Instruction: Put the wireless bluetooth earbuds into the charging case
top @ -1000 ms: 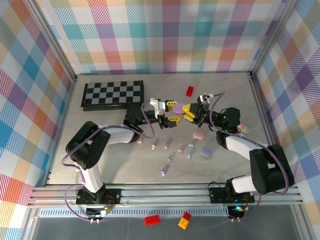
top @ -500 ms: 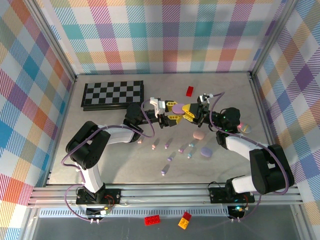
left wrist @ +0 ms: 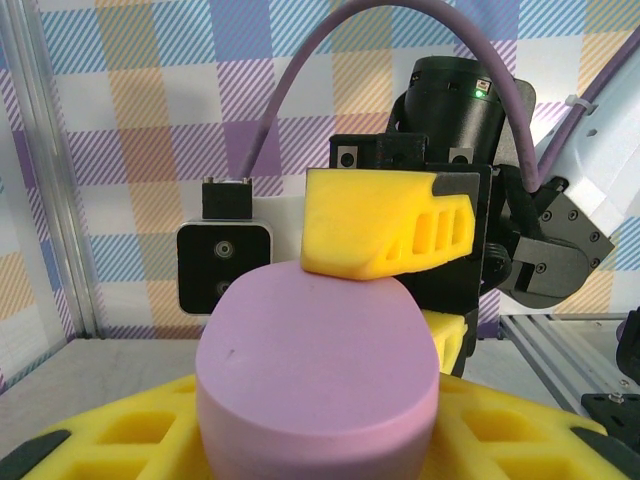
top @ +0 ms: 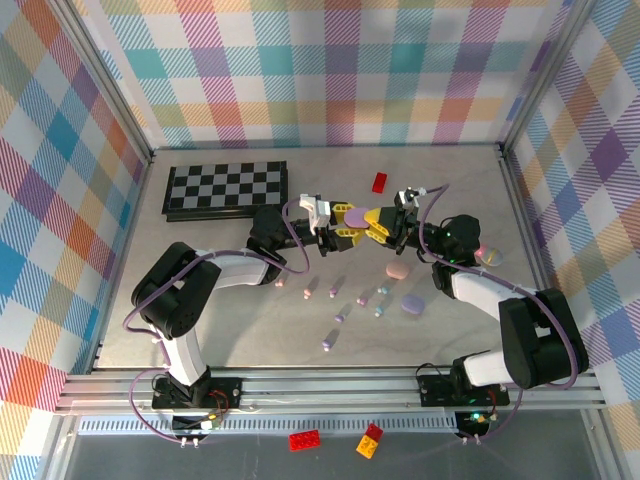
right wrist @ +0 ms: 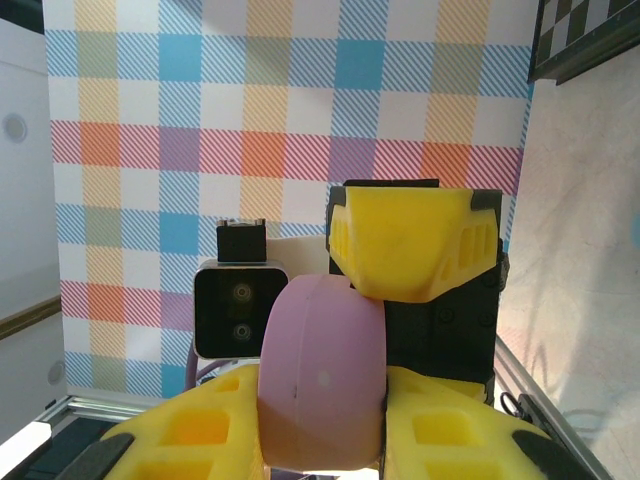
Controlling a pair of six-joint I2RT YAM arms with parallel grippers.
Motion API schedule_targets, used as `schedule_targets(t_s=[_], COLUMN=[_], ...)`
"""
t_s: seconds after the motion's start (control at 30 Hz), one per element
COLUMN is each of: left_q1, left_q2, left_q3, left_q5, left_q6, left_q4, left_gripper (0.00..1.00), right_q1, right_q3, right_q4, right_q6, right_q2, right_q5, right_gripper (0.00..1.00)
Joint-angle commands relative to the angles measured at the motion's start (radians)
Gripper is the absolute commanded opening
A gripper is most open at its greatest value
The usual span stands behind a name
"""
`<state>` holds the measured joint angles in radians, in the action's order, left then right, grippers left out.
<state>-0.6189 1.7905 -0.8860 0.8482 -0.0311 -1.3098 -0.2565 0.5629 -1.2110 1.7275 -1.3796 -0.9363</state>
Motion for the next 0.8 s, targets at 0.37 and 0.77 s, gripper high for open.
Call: schedule_targets(t_s=[0.37,0.77], left_q1=[-0.006,0.041], left_q2=[-0.008,0.0], left_q3=[-0.02,-0.012], left_q5=[0.117,0.226], left_q6=[-0.009,-0.079], left_q4=[-0.048,-0.047], left_gripper=[0.4,0.4], right_q1=[-0.007,-0.01], right_q3=[0.043,0.323], right_q4=[0.413,1.378], right_q6=[-0.334,-1.199], right_q2=[0.115,0.322], right_q5=[0.012,0.184], right_gripper=[0.6,0.89])
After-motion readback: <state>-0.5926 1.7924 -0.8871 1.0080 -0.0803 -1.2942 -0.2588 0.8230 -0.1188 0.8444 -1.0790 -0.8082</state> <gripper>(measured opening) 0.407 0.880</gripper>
